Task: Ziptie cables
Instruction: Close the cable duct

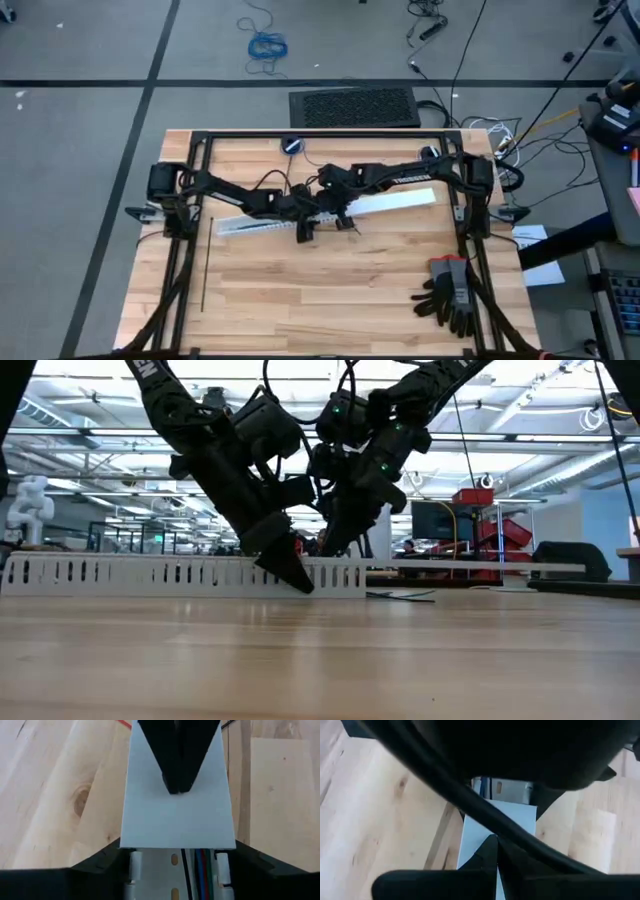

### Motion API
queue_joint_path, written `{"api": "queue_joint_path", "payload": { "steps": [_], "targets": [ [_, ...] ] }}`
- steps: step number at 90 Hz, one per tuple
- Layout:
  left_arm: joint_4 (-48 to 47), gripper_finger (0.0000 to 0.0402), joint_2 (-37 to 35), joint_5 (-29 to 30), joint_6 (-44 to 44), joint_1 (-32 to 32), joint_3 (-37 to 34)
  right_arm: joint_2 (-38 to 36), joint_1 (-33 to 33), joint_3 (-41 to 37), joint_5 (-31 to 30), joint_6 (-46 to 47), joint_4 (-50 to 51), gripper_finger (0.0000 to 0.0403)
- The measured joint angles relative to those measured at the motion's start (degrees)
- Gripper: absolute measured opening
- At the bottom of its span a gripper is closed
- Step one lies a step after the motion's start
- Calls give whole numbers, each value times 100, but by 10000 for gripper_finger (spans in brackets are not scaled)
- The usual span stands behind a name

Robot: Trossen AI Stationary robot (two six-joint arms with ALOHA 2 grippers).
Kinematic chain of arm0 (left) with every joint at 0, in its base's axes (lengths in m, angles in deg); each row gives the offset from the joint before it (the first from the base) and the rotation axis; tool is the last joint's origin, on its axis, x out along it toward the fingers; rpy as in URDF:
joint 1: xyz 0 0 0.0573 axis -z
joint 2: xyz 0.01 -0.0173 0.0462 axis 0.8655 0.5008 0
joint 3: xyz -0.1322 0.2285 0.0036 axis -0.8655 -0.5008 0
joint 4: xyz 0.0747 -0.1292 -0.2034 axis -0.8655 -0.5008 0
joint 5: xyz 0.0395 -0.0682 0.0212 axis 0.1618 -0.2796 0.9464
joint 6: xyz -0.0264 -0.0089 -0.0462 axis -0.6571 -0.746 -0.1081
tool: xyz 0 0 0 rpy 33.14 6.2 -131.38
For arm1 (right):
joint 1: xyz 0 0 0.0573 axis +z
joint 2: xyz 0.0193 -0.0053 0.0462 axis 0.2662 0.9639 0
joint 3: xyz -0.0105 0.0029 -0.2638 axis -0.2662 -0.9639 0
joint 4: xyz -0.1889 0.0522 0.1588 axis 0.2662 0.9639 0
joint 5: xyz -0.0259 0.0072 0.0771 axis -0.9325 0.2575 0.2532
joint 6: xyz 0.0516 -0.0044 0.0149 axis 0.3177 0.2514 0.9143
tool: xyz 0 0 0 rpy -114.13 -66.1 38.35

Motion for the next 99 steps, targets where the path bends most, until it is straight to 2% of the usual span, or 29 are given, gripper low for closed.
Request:
{"api": "queue_joint_path", "payload": {
  "steps": [21, 33, 56, 76, 99],
  "targets": [
    [-114, 305, -64, -250, 176, -7, 142, 68, -15, -2, 90, 61, -106, 0],
    [-558, 327, -194, -103, 155, -2, 222, 95, -15, -4, 81, 40, -116, 0],
    [-1035, 331, -614, 147, -2, 7, 170, 129, -13, -1, 53, 10, -141, 0],
    [-797, 331, -728, 282, -74, -45, -384, 134, -28, 0, 24, -42, -76, 0],
    [-528, 322, -741, 346, 89, -46, -559, 132, -39, -4, 121, -116, -32, 0]
  ]
}}
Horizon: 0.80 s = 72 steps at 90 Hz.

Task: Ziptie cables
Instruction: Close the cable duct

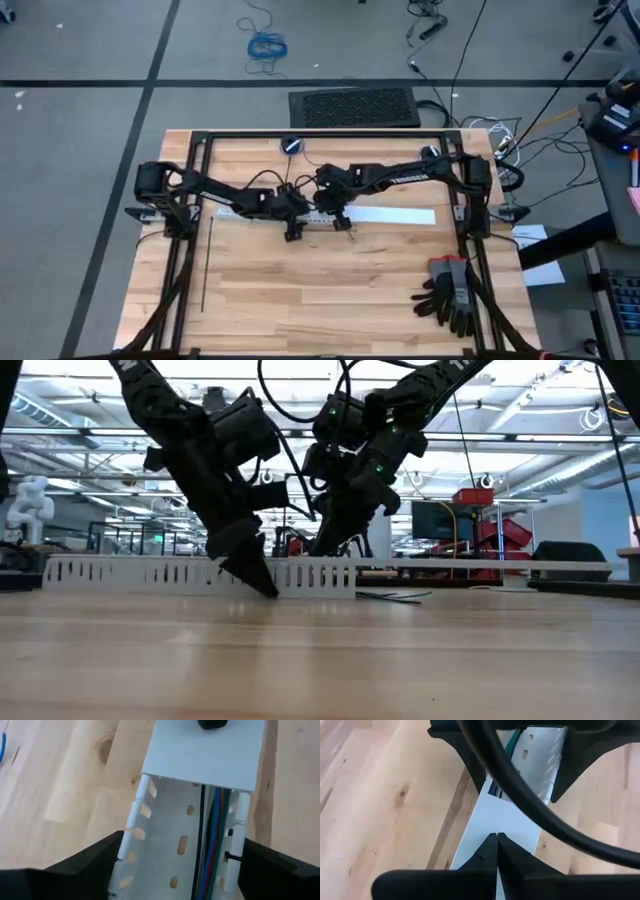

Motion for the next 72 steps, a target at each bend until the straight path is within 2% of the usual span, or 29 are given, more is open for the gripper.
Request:
{"api": "queue_joint_path", "payload": {
  "steps": [28, 72],
  "targets": [
    [524, 253, 62, -520, -33, 20, -30, -8, -7, -11, 71, -154, 139, 0],
    [635, 247, 126, -585, -148, 61, -29, 356, 46, -1, 409, -4, -814, 0]
  ]
}}
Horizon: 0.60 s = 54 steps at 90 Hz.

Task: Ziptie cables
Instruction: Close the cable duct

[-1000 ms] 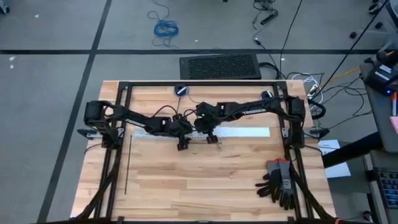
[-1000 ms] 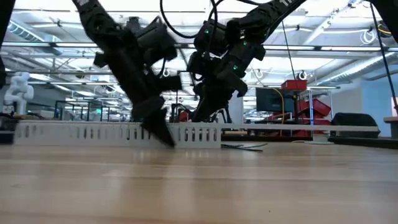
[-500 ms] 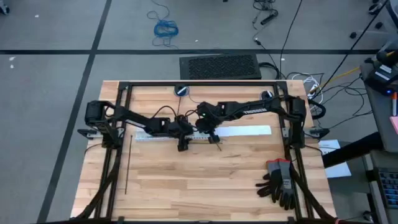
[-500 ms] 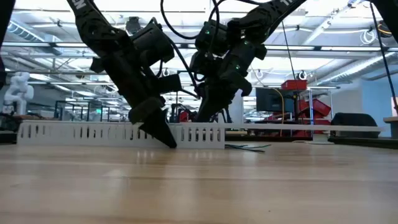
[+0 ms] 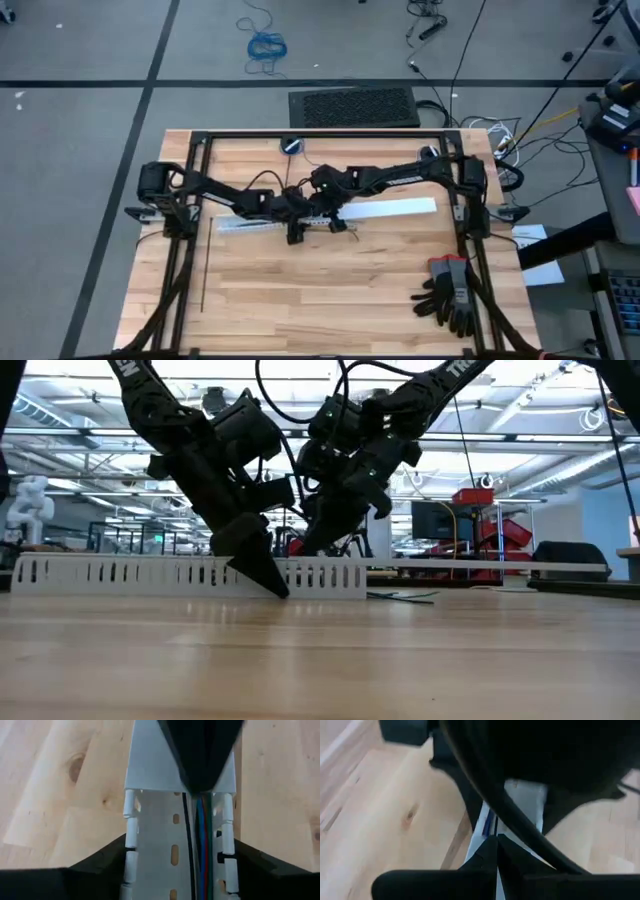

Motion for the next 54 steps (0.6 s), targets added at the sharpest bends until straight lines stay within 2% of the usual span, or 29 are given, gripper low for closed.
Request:
{"api": "queue_joint_path", "payload": {
  "steps": [35, 54],
  "targets": [
    [107, 247, 10, -48, -124, 0, -34, -1067, 14, 230, -246, -59, 627, 0],
    [83, 247, 8, -43, -98, 2, -34, -1130, -73, 264, -432, -86, 1478, 0]
  ]
}}
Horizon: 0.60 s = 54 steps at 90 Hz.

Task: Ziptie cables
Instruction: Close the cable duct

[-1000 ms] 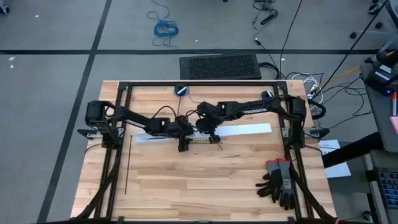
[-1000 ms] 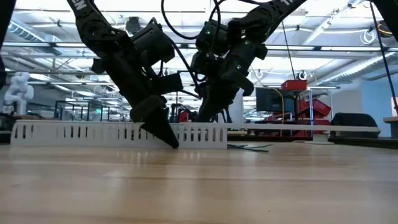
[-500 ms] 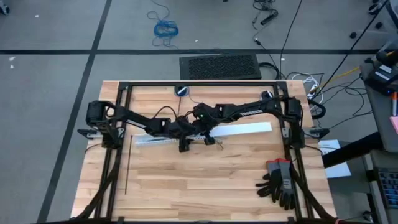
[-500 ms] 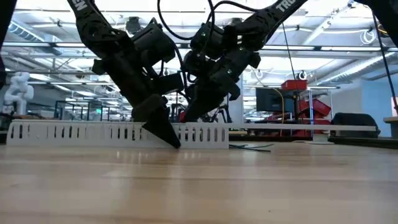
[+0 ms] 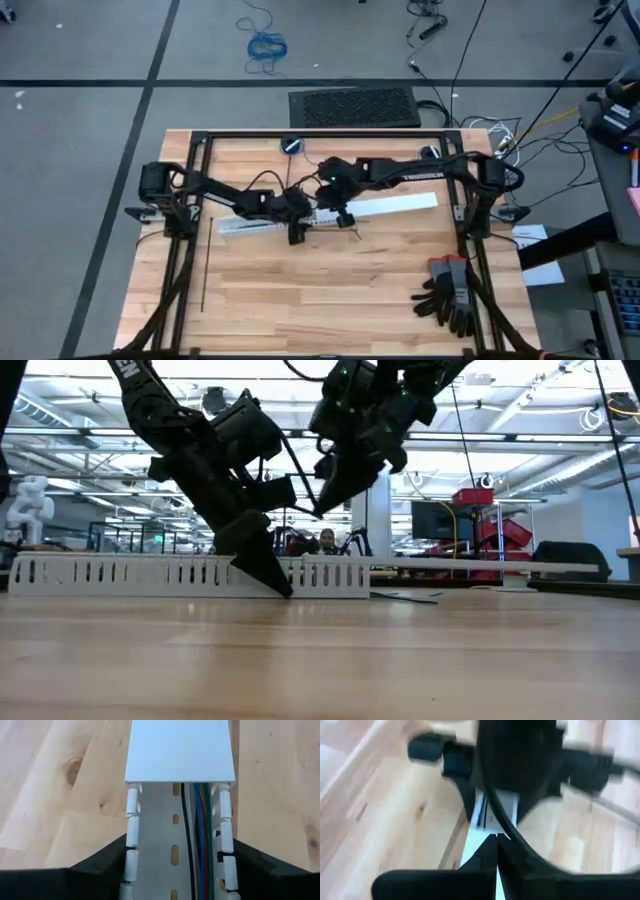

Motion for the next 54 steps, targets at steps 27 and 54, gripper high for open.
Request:
{"api": "queue_joint_path", "payload": {
  "steps": [27, 54],
  "targets": [
    [-37, 247, -10, 35, 17, 2, -9, 737, 61, 37, 133, 53, -13, 0],
    [19, 247, -11, 45, 4, 2, -17, 990, 147, 69, 271, 170, -886, 0]
  ]
}}
